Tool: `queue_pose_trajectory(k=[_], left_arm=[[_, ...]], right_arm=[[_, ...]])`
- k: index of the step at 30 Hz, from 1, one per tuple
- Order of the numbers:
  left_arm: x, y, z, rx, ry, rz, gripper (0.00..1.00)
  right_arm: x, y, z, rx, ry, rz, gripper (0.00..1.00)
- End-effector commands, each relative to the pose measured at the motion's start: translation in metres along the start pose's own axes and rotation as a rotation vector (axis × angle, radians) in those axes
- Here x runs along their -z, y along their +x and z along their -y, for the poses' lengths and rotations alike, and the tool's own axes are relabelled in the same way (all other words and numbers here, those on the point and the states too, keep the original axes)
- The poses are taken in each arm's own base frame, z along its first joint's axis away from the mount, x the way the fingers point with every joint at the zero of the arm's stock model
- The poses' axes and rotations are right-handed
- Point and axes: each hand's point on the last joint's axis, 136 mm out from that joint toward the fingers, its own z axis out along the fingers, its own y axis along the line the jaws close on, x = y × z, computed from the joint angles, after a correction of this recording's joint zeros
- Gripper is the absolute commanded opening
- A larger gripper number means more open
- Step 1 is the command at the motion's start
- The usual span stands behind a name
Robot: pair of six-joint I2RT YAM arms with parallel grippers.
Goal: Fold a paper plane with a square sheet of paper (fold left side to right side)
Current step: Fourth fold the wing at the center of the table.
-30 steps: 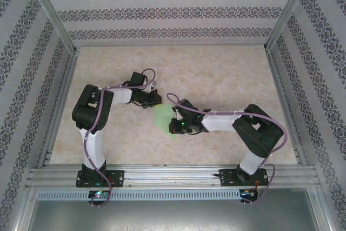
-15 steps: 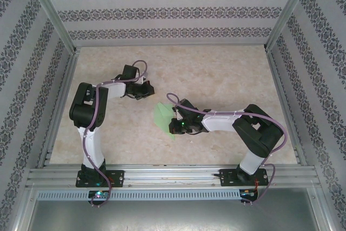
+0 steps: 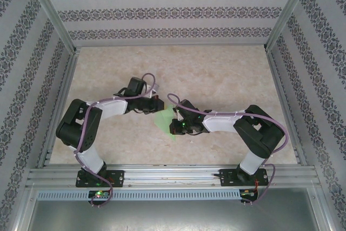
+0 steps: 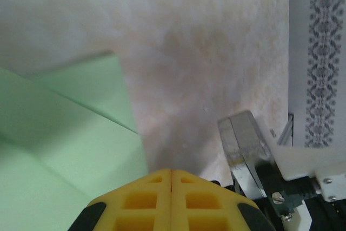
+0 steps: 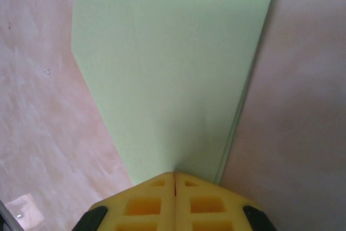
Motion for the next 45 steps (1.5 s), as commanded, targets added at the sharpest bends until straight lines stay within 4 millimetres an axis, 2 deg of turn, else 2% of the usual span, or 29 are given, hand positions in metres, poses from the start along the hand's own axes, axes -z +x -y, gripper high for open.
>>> queue_pose_trajectory(k=[1, 4, 10, 15, 20, 28, 32, 35, 40, 45], left_arm=[[-0.019, 0.007, 0.003, 0.01, 0.034, -0.032, 0.03], [-0.027, 0.009, -0.01, 0.035, 0.006, -0.037, 0.02], [-0.03, 0.016, -0.031, 0.057, -0.077, -0.047, 0.02], [-0.036, 0.022, -0.048, 0.077, -0.117, -0.063, 0.01], [-0.042, 0.03, -0.067, 0.109, -0.161, -0.08, 0.0], [-0.042, 0.032, -0.072, 0.119, -0.187, -0.09, 0.0], [-0.042, 0.032, -0.072, 0.118, -0.188, -0.088, 0.0], [-0.042, 0.031, -0.071, 0.117, -0.187, -0.086, 0.0], [-0.041, 0.031, -0.072, 0.117, -0.189, -0.085, 0.0], [-0.041, 0.032, -0.072, 0.118, -0.19, -0.087, 0.0]], right_arm=[[-0.007, 0.035, 0.042, -0.074, 0.141, -0.115, 0.0], [-0.007, 0.035, 0.041, -0.075, 0.141, -0.114, 0.0], [-0.006, 0.033, 0.039, -0.072, 0.134, -0.109, 0.0], [-0.004, 0.025, 0.027, -0.06, 0.095, -0.099, 0.0], [0.002, 0.006, 0.004, -0.043, 0.024, -0.064, 0.0], [0.029, -0.028, -0.027, -0.03, -0.113, 0.061, 0.04], [0.038, -0.019, -0.038, -0.02, -0.18, 0.046, 0.04], [0.034, -0.005, -0.044, -0.033, -0.219, 0.002, 0.01], [0.02, 0.008, -0.037, -0.096, -0.231, -0.008, 0.01], [0.014, 0.009, -0.028, -0.112, -0.211, 0.002, 0.01]])
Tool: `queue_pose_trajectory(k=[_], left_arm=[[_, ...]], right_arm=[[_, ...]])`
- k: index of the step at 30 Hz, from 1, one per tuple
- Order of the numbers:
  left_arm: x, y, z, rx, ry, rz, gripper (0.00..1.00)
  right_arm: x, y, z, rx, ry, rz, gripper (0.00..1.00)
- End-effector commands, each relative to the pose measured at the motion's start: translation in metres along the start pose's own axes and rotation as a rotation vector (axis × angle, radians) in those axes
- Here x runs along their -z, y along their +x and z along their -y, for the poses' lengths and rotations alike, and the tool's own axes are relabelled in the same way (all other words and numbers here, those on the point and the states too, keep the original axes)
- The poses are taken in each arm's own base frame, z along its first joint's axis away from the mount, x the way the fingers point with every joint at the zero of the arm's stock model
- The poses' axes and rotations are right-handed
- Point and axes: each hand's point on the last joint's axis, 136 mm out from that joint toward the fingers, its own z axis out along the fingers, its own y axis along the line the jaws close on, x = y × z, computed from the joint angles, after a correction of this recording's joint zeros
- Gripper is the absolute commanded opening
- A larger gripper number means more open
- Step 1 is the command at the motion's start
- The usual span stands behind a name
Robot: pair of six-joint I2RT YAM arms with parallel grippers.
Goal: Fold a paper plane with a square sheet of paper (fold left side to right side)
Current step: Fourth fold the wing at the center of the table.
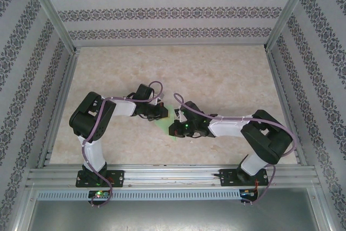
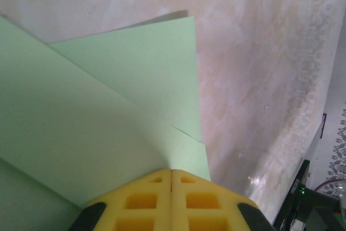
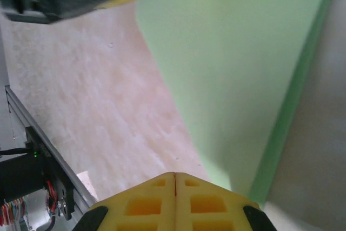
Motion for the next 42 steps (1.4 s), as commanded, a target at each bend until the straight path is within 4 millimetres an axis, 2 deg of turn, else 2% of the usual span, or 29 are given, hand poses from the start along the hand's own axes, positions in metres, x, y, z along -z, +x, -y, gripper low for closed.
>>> queue_pose_trajectory(k=[1, 19, 26, 37, 42], left_arm=[[-0.008, 0.011, -0.031, 0.044, -0.104, -0.025, 0.0], [-0.007, 0.012, -0.033, 0.049, -0.115, -0.028, 0.0], [-0.007, 0.013, -0.037, 0.057, -0.136, -0.03, 0.0], [-0.003, 0.013, -0.055, 0.117, -0.191, -0.022, 0.0], [-0.002, 0.013, -0.059, 0.133, -0.2, -0.019, 0.0]], right_arm=[[-0.003, -0.005, -0.004, -0.008, -0.025, 0.023, 0.01], [-0.012, 0.001, 0.026, -0.043, 0.067, -0.006, 0.02], [-0.012, 0.006, 0.03, -0.047, 0.081, -0.022, 0.02], [-0.012, 0.028, 0.044, -0.08, 0.14, -0.097, 0.0], [-0.012, 0.045, 0.048, -0.091, 0.153, -0.146, 0.0]])
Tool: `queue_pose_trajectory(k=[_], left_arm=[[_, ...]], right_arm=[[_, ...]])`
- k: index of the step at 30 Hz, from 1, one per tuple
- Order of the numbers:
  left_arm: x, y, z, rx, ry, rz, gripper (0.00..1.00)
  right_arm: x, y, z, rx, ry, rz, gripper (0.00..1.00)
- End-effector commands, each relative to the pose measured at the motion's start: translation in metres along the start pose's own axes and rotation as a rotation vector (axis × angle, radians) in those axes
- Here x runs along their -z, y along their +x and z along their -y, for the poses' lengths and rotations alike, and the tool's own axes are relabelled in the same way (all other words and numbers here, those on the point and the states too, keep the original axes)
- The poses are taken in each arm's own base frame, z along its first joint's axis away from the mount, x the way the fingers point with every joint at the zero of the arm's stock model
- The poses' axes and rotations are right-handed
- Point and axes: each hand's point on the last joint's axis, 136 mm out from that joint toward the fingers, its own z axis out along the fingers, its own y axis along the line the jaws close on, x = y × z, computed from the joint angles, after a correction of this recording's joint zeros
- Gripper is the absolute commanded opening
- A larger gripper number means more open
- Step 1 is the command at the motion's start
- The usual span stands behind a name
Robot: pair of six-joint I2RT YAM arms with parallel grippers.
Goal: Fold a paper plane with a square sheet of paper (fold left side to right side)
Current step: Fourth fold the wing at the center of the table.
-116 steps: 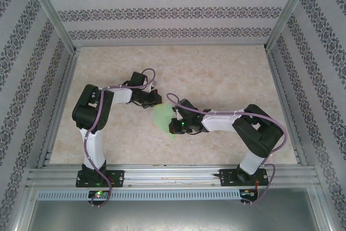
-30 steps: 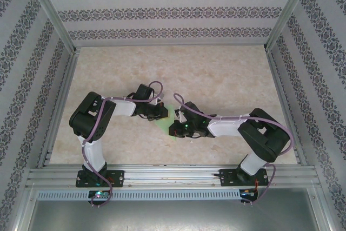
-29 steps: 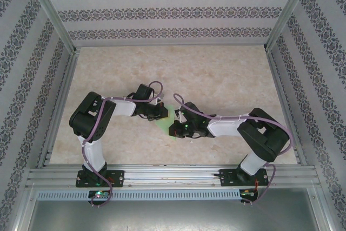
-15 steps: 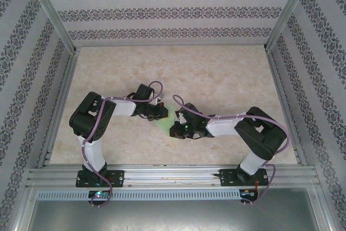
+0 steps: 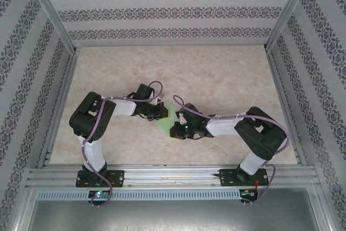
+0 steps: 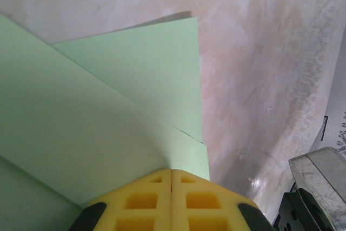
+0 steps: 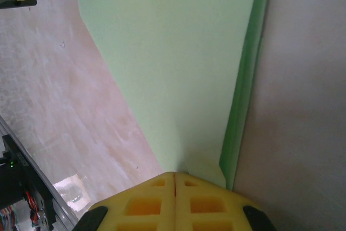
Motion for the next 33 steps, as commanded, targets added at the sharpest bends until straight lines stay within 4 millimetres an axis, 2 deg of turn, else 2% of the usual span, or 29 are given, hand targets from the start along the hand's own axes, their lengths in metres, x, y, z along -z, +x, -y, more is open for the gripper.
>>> queue_pose_trajectory(k=[1, 9, 13, 20, 24, 28, 33], left_arm=[[-0.003, 0.013, -0.058, 0.12, -0.187, -0.016, 0.0], [-0.003, 0.013, -0.06, 0.127, -0.189, -0.015, 0.0], [-0.003, 0.013, -0.057, 0.12, -0.177, -0.012, 0.0], [-0.002, 0.013, -0.052, 0.109, -0.149, -0.012, 0.0], [-0.003, 0.013, -0.05, 0.108, -0.141, -0.012, 0.0], [-0.003, 0.013, -0.05, 0.107, -0.136, -0.014, 0.0], [-0.003, 0.013, -0.049, 0.104, -0.134, -0.015, 0.0]], right_arm=[[-0.002, 0.04, 0.031, -0.061, 0.101, -0.124, 0.0], [0.004, 0.061, 0.038, -0.079, 0.105, -0.148, 0.0], [0.009, 0.061, 0.031, -0.068, 0.08, -0.139, 0.0], [0.04, 0.029, -0.019, 0.025, -0.076, -0.039, 0.0], [0.05, 0.007, -0.031, 0.065, -0.112, 0.015, 0.0], [0.042, -0.015, -0.037, 0.09, -0.1, 0.046, 0.0], [0.02, -0.041, -0.044, 0.096, -0.093, 0.069, 0.0]])
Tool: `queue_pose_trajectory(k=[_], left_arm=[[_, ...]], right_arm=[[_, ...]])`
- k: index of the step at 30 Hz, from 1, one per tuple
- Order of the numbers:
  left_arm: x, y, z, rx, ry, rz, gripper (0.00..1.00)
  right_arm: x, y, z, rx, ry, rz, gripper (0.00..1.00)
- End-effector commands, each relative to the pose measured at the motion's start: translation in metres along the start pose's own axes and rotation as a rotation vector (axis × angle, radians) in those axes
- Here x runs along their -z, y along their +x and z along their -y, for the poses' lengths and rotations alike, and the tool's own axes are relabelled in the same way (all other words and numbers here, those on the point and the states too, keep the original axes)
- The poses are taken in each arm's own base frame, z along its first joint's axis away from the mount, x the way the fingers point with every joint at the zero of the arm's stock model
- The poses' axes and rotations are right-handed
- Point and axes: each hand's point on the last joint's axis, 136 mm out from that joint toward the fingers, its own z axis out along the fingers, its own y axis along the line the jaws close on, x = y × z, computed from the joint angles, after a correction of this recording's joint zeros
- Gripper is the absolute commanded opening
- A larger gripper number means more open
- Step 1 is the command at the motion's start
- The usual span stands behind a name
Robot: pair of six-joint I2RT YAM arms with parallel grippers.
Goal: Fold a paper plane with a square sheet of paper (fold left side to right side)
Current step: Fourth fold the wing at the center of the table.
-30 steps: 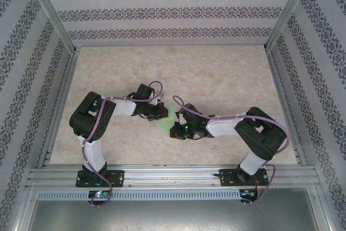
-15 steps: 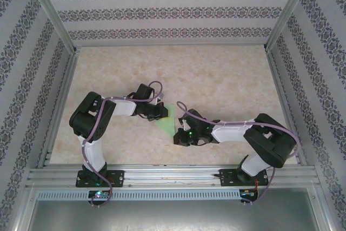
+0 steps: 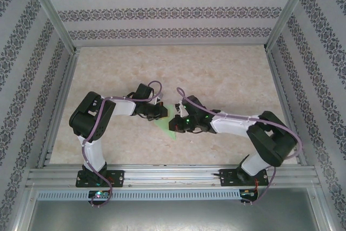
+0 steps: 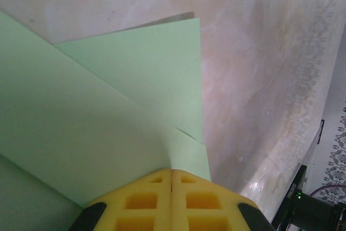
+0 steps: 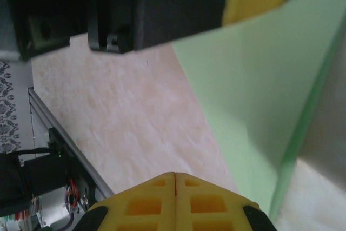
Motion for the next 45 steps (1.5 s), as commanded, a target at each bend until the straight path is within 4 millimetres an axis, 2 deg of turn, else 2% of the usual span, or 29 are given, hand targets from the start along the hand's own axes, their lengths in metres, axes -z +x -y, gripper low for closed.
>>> queue_pose_trajectory(k=[1, 5, 8, 16, 25, 36, 41, 45], left_arm=[[-0.004, 0.014, -0.048, 0.084, -0.136, -0.017, 0.0], [-0.004, 0.014, -0.048, 0.084, -0.137, -0.018, 0.0], [-0.004, 0.014, -0.049, 0.086, -0.141, -0.02, 0.0], [-0.004, 0.014, -0.055, 0.1, -0.175, -0.023, 0.0], [-0.004, 0.015, -0.061, 0.114, -0.206, -0.028, 0.0], [-0.003, 0.015, -0.064, 0.12, -0.22, -0.028, 0.0], [-0.003, 0.013, -0.061, 0.117, -0.203, -0.022, 0.0], [-0.004, 0.011, -0.05, 0.121, -0.146, -0.012, 0.0]], right_arm=[[-0.013, -0.018, -0.002, 0.037, 0.007, 0.027, 0.0], [-0.027, -0.025, 0.008, 0.027, 0.042, 0.021, 0.0], [-0.034, -0.022, 0.018, 0.008, 0.065, 0.001, 0.0], [-0.039, 0.016, 0.047, -0.043, 0.136, -0.097, 0.0], [-0.027, 0.047, 0.064, -0.055, 0.207, -0.16, 0.0], [-0.012, 0.069, 0.075, -0.043, 0.285, -0.214, 0.0], [-0.005, 0.083, 0.081, -0.058, 0.289, -0.233, 0.0], [0.0, 0.092, 0.076, -0.059, 0.257, -0.254, 0.0]])
